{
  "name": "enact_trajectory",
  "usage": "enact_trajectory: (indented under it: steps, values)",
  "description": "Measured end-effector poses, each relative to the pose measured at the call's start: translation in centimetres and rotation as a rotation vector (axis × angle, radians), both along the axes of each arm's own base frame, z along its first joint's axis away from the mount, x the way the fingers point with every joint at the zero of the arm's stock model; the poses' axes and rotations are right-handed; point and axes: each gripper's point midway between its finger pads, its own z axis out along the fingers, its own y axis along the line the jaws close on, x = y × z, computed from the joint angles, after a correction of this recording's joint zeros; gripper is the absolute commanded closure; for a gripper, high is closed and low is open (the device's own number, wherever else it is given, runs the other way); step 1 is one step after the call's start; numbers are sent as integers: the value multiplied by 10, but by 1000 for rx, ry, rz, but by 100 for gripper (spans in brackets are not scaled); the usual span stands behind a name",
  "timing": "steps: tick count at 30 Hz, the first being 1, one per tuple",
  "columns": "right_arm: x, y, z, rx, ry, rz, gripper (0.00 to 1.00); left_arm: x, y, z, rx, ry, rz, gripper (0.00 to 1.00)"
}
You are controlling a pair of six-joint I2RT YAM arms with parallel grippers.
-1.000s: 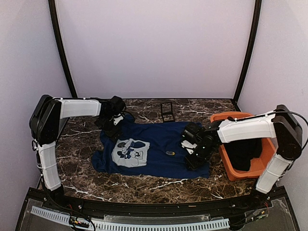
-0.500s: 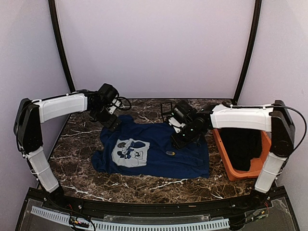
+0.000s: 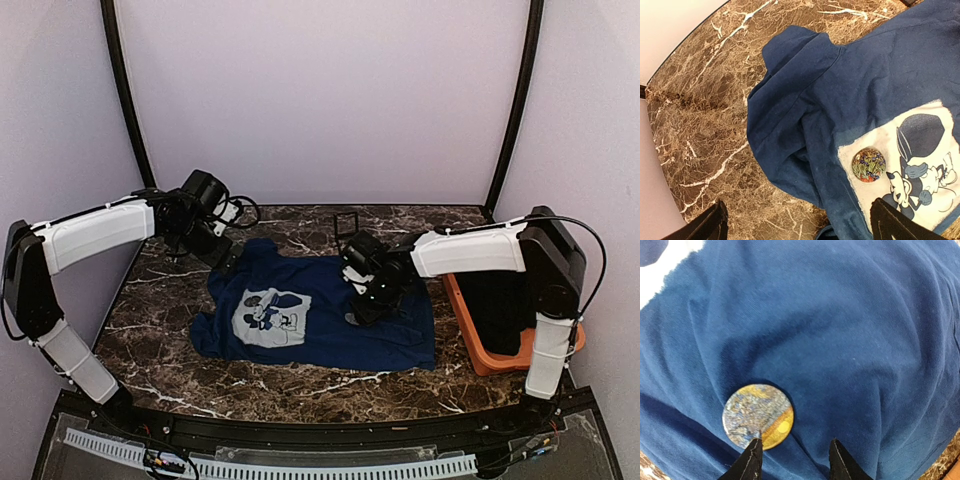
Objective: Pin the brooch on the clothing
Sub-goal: Smooth out the clothing with brooches at the center of the board, then reset both arms
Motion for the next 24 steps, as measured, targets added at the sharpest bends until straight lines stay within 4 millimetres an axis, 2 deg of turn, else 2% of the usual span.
enact_trajectory:
  steps: [5, 10, 16, 19, 20, 22, 23, 24]
  values:
    - [-4, 7, -2, 7, -1, 27, 56, -2, -1, 0, -10, -2, -4, 1]
    - [-10, 8, -18, -18, 28, 38, 56, -6, 0, -7, -10, 15, -9, 1]
    - [-11, 12, -17, -12, 26, 46, 55, -6, -1, -8, -12, 16, -11, 1]
    - [-12, 10, -16, -25, 22, 47, 51, -6, -1, -8, -15, 17, -13, 1]
    - [-12, 8, -14, -35, 18, 46, 48, -6, -2, -8, -19, 17, -14, 1]
    - [-11, 3, -5, -55, 0, 50, 32, -8, -3, -2, -35, 9, -20, 1]
    - [-10, 2, 2, -55, -12, 47, 8, -9, -4, 1, -43, 3, -23, 1]
    - [-7, 1, 13, -55, -37, 48, 2, -10, -5, 7, -56, -7, -27, 1]
